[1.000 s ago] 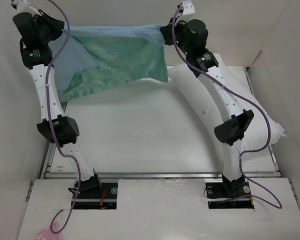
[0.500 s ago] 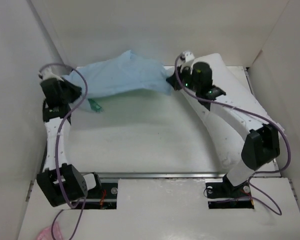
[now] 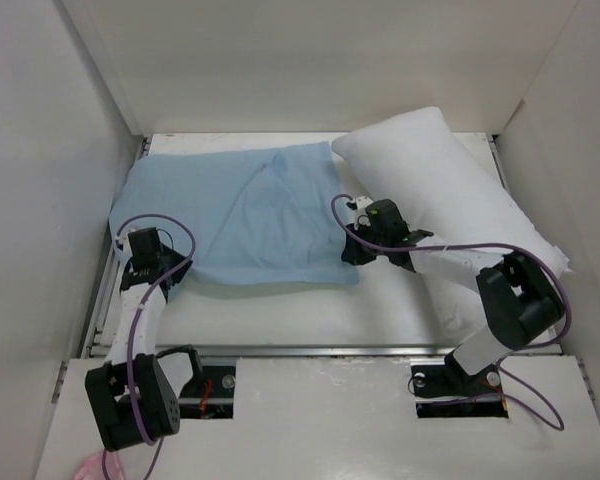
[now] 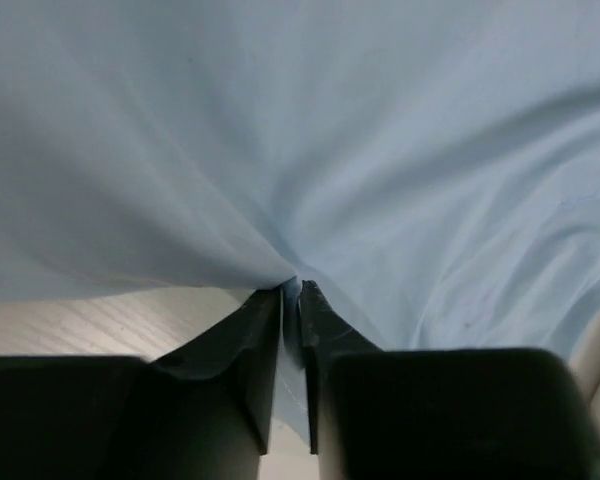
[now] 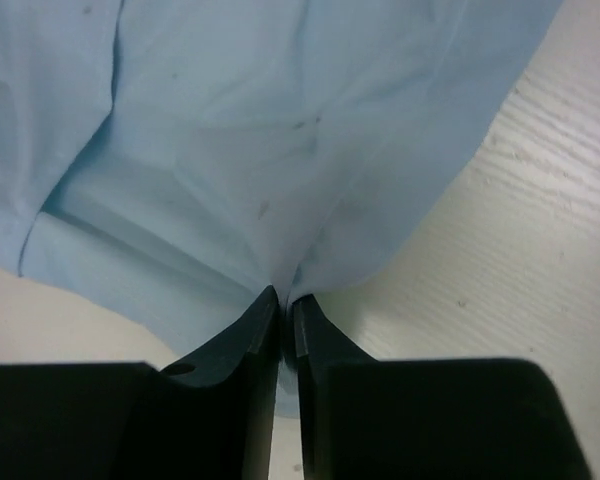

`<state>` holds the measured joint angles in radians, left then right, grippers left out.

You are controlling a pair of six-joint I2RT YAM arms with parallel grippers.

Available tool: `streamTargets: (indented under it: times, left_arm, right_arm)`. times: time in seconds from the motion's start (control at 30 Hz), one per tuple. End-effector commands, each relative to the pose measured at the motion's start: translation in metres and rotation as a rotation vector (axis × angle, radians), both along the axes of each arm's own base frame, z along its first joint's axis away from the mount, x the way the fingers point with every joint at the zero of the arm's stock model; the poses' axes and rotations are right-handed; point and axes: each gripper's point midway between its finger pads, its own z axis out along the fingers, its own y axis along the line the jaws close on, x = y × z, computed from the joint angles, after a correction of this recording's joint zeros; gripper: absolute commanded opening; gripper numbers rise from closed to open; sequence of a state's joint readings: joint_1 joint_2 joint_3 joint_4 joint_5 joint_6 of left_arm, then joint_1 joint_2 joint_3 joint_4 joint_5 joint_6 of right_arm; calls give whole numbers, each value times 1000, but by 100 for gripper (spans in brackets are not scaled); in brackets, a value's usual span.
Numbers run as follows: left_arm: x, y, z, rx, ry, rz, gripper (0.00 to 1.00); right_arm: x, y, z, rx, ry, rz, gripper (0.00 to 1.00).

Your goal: Put the pillow into the pillowcase

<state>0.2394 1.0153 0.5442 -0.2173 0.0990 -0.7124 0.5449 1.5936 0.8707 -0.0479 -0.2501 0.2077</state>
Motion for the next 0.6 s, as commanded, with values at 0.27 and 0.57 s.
streamTargets:
  times: [0.27, 0.57]
  left_arm:
    - [0, 25, 132, 196, -223, 74, 100]
    - [106, -26, 173, 318, -193, -240, 100]
  right_arm:
    - [-4, -26, 115, -31, -264, -99, 100]
    - [124, -102, 230, -261, -427, -602, 100]
